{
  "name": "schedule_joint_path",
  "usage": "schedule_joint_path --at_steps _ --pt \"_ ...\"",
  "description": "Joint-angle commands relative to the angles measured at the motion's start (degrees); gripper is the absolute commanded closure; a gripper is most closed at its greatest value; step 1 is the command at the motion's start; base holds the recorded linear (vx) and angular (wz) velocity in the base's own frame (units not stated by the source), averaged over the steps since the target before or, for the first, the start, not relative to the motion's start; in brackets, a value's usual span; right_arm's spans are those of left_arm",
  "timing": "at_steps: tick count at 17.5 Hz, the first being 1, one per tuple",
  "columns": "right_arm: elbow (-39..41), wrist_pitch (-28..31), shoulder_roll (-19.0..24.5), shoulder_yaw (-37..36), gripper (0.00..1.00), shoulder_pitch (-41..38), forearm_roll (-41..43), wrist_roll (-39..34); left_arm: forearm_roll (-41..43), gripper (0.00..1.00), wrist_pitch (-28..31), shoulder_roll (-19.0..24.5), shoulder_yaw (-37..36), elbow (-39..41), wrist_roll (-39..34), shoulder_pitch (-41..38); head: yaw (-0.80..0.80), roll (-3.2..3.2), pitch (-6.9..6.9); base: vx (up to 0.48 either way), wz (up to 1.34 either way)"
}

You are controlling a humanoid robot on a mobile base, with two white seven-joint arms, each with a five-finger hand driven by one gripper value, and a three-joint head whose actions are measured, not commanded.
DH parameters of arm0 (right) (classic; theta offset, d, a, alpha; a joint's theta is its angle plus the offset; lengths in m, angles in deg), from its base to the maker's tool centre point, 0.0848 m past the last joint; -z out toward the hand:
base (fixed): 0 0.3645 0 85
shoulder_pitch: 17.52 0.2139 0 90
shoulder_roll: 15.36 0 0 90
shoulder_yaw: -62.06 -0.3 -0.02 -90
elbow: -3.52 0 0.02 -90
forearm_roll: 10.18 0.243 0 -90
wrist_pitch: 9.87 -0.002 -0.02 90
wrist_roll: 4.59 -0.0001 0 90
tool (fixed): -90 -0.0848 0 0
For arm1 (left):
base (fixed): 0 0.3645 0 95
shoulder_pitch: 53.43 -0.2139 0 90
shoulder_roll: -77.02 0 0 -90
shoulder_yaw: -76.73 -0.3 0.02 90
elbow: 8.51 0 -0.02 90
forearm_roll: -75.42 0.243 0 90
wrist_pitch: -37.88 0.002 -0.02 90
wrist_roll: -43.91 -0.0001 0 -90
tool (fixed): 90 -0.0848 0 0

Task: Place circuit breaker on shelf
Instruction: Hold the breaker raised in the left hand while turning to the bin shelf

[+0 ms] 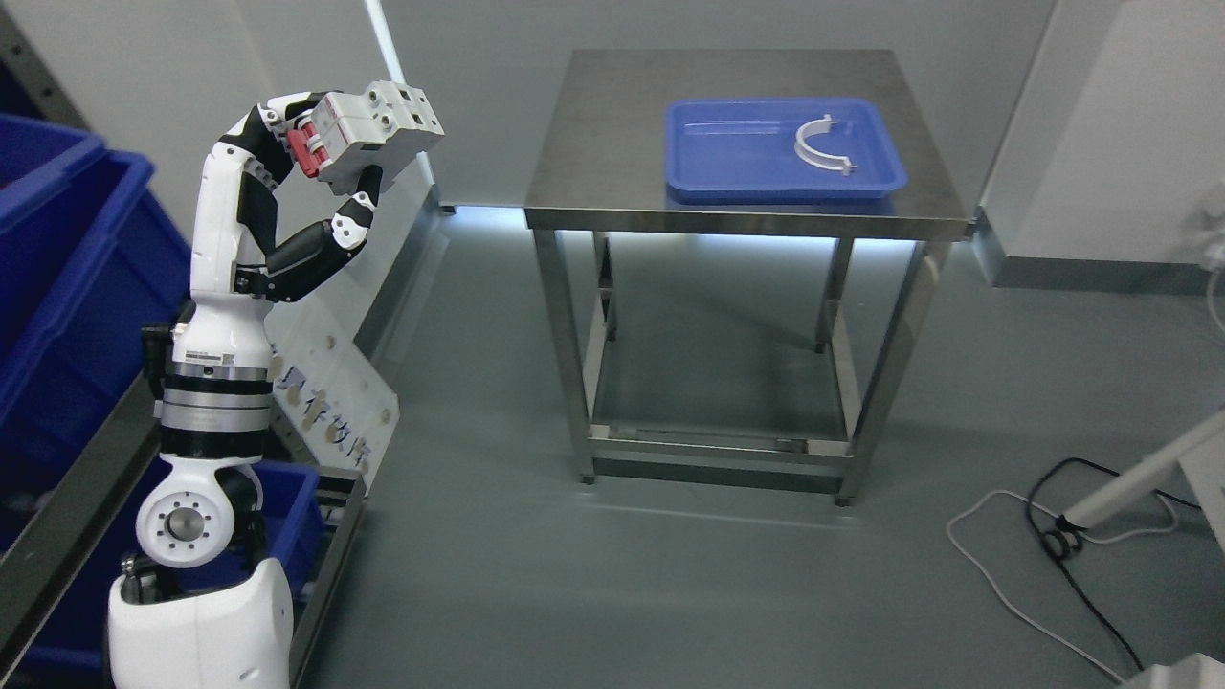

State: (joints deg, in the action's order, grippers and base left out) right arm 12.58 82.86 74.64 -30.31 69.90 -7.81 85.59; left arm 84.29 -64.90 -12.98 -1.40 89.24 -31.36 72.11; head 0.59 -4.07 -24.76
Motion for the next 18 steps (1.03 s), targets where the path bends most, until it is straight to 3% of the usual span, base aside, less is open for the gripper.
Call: schedule_joint_path --at_steps 1,12,15,18 --pt "0.0 0.0 -1.0 0.0 0.0 0.0 0.0 0.0 0.0 0.88 -0.5 1.9 1.8 0.2 0.1 2.3 0.0 0.0 0.0 -0.165 0.65" --pt "0.0 0.0 -1.0 0.0 0.0 0.0 0.0 0.0 0.2 0.89 2.4 1.0 -0.9 0.2 0.2 10.2 0.0 0.0 0.0 -0.143 0.53" --pt "0.0 0.0 -1.0 0.0 0.0 0.0 0.0 0.0 0.2 0.89 7.6 1.1 -1.0 0.2 0.6 15.4 0.0 0.0 0.0 -0.132 0.57" --pt "0.0 0.0 -1.0 0.0 0.0 0.0 0.0 0.0 0.2 0.89 12.3 5.9 -1.6 0.2 7.6 14.8 0.0 0.0 0.0 -0.072 0.65"
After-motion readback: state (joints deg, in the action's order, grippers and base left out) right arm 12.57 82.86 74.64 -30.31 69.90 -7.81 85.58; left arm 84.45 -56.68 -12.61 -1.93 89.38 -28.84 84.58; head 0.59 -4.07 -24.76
